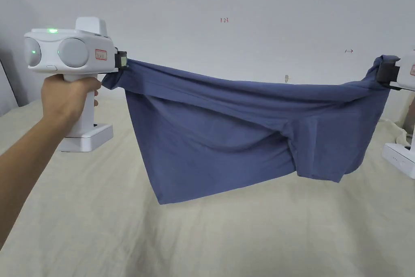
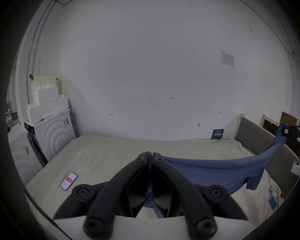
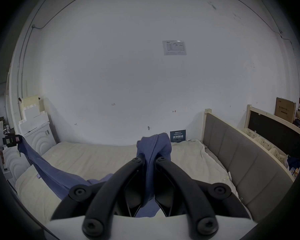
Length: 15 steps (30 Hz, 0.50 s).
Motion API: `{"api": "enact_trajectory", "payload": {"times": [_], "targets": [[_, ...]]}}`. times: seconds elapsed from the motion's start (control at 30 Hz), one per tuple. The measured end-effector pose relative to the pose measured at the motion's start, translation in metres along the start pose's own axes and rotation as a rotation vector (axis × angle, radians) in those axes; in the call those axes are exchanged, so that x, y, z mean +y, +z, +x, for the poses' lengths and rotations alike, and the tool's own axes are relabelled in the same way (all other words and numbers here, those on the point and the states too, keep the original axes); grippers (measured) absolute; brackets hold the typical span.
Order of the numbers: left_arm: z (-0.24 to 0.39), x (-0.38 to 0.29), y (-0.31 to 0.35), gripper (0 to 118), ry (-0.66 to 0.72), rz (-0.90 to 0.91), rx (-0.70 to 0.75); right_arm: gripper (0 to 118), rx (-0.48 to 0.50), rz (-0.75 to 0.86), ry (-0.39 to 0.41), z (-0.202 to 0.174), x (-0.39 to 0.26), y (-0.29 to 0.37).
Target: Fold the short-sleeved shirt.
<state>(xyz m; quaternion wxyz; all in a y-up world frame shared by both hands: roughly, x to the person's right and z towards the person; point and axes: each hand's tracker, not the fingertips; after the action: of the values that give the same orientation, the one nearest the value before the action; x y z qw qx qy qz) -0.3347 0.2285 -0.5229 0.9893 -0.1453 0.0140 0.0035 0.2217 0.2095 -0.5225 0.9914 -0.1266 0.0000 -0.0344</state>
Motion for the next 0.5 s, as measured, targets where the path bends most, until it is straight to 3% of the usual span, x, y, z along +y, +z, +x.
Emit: {"api": "enact_trajectory", "payload": {"times": [0.23, 0.5], "targets": [[-0.001, -0.029, -0.039, 1, -0.049, -0.032, 0.026, 5, -0.015, -0.041, 0.025, -0.014, -0.045, -0.05], [-0.01, -0.138, -0.06, 1, -0.029, -0.176, 0.027, 5, -0.003, -0.233, 0.016, -0.014, -0.161, -0.076]]}}
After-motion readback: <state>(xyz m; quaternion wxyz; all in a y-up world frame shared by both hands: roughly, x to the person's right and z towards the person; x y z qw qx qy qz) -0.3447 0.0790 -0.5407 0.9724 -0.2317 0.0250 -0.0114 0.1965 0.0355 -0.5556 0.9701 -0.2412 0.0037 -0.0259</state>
